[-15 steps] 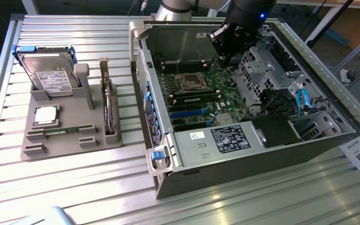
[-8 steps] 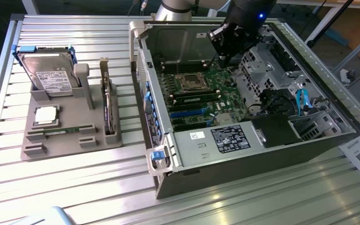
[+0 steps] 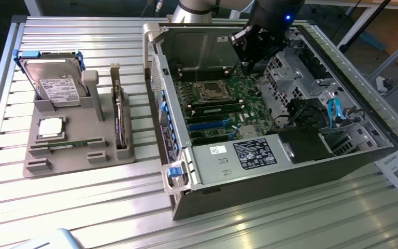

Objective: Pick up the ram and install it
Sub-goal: 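Press down the ram until it locks into place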

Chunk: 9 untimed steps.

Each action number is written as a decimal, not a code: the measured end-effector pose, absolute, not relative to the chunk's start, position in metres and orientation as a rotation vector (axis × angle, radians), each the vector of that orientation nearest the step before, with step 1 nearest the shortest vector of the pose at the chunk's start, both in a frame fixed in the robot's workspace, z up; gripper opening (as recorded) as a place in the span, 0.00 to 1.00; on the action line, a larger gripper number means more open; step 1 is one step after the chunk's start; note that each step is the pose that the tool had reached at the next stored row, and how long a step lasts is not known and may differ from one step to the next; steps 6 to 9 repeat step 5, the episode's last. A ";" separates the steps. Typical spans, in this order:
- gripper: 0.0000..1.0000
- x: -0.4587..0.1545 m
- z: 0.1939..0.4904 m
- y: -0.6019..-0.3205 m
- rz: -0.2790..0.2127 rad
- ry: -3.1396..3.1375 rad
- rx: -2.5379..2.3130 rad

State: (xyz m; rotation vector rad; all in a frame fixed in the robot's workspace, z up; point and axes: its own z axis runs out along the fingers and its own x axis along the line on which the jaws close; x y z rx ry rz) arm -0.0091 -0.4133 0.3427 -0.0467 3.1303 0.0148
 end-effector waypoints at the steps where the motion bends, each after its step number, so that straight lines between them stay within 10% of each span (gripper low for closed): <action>1: 0.10 -0.009 0.343 -0.413 0.015 3.130 -0.047; 9: 0.10 -0.009 0.343 -0.413 0.015 3.130 -0.047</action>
